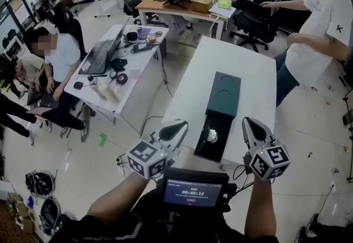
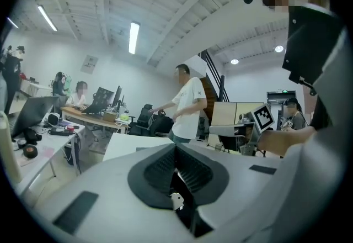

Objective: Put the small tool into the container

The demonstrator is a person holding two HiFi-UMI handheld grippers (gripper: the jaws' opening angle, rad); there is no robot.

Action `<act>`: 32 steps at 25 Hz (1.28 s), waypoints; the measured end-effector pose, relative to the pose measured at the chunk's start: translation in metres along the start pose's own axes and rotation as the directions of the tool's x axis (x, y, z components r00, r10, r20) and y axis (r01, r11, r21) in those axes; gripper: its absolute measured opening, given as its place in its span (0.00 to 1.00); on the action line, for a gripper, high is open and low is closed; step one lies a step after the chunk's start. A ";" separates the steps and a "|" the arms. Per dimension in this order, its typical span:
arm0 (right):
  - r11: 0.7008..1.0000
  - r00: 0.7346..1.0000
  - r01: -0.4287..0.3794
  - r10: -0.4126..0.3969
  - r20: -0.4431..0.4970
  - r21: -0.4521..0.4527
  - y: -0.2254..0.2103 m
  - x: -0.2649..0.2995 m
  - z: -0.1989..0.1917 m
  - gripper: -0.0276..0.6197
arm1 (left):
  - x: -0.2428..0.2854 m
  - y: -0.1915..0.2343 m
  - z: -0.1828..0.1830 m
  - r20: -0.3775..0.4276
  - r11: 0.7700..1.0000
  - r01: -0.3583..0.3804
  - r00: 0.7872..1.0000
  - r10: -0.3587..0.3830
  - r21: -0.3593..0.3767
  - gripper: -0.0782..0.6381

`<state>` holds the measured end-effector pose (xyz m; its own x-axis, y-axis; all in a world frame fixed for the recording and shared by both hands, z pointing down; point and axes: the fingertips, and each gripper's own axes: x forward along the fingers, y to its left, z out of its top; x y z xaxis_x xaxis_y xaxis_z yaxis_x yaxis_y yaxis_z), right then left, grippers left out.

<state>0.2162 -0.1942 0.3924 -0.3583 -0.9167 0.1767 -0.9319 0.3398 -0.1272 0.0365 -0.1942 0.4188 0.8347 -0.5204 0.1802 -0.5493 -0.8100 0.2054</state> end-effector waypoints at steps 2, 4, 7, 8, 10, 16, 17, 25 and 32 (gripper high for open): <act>1.000 1.000 -0.010 0.010 0.025 -0.003 0.002 -0.007 0.011 0.06 | 0.000 -0.003 0.008 0.024 1.000 -0.001 1.000 0.001 0.006 0.13; 1.000 0.999 -0.018 0.019 0.035 -0.024 0.002 -0.012 0.016 0.06 | 0.000 -0.005 0.014 0.040 1.000 -0.005 0.999 0.005 0.010 0.13; 0.999 0.998 -0.028 0.029 0.060 -0.025 -0.002 -0.021 0.022 0.06 | 0.001 -0.012 0.022 0.050 1.000 -0.008 0.999 0.007 0.020 0.13; 0.999 0.997 -0.029 0.030 0.070 -0.019 -0.005 -0.024 0.025 0.06 | 0.001 -0.016 0.025 0.052 1.000 -0.010 0.999 0.008 0.027 0.13; 0.999 0.996 -0.036 0.036 0.080 -0.007 -0.010 -0.029 0.028 0.06 | -0.001 -0.022 0.034 0.060 0.999 -0.016 0.998 0.013 0.048 0.13; 0.995 0.993 -0.101 0.101 0.063 -0.001 -0.019 -0.039 0.022 0.06 | -0.012 -0.040 0.054 0.095 0.993 -0.075 0.993 0.066 0.095 0.13; 0.993 0.991 -0.115 0.114 0.069 0.006 -0.017 -0.040 0.020 0.06 | -0.016 -0.041 0.054 0.094 0.991 -0.092 0.992 0.083 0.100 0.13; 0.990 0.982 -0.144 0.140 0.129 0.015 0.040 -0.056 0.028 0.06 | -0.094 -0.048 0.052 0.152 0.983 -0.146 0.980 0.128 0.113 0.13; 0.995 0.985 -0.101 0.101 0.141 -0.008 0.168 -0.110 0.029 0.06 | -0.225 -0.060 0.038 0.184 0.985 -0.122 0.978 0.099 0.120 0.13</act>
<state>0.1005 -0.0427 0.3229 -0.4395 -0.8979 0.0238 -0.8912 0.4326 -0.1367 -0.1164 -0.0389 0.3299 0.7691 -0.6388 0.0193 -0.6385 -0.7669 0.0647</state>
